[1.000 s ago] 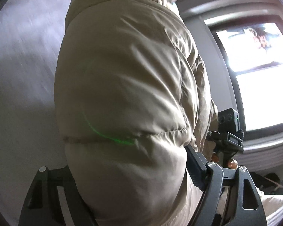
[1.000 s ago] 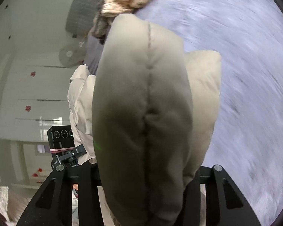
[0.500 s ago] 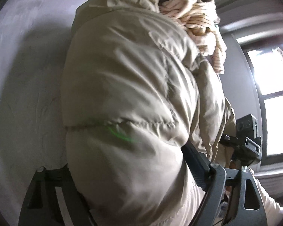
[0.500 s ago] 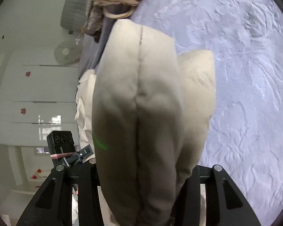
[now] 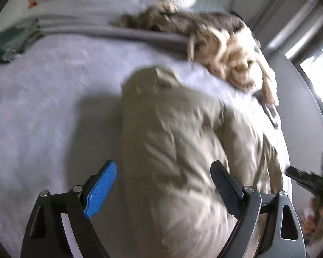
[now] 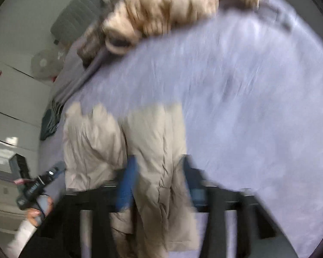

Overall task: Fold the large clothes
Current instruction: 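Press the folded coat flat with the right gripper and release it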

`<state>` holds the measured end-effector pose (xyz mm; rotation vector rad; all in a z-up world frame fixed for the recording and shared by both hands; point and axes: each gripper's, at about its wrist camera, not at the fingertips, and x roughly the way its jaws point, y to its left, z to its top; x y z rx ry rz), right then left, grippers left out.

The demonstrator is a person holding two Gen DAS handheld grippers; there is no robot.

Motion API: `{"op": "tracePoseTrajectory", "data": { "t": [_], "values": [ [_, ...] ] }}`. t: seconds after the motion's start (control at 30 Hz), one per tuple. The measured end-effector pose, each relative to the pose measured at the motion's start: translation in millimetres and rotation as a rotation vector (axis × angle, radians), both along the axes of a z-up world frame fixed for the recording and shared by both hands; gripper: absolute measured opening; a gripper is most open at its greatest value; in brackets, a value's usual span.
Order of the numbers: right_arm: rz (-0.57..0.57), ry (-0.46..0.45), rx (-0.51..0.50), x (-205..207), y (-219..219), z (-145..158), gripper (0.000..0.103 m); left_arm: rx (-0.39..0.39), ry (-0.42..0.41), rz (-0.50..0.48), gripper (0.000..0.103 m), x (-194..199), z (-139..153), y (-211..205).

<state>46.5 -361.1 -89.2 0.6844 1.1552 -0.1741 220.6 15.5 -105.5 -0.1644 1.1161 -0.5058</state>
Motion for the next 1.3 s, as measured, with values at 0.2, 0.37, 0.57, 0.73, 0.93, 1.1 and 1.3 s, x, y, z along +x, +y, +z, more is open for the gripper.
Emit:
{"op": "tracePoseTrajectory", "data": {
  "t": [0.2,0.37,0.57,0.73,0.93,1.1,1.3],
  "values": [
    [0.109,-0.125,0.013,31,41,24,0.019,0.044,0.007,0.008,0.090,18,-13,-37],
    [0.123,-0.058,-0.031,56,70,-14,0.019,0.150,-0.050,-0.023,0.090,3,-28,-80],
    [0.022,0.114,-0.036,48,54,-75,0.005,0.189,-0.071,-0.055,0.091,-7,-33,-94],
    [0.092,0.128,-0.113,52,66,-80,0.005,0.210,-0.061,-0.050,0.091,-9,-31,-93],
    [0.078,0.108,-0.069,41,64,-63,0.006,0.235,-0.038,-0.049,0.091,-24,-14,-77],
    [0.090,0.097,-0.059,22,64,-39,0.011,0.251,-0.021,-0.045,0.091,-47,-1,-62],
    [0.078,0.099,-0.042,-10,72,-15,0.011,0.261,0.024,-0.047,0.091,-79,9,-45]
  ]
}}
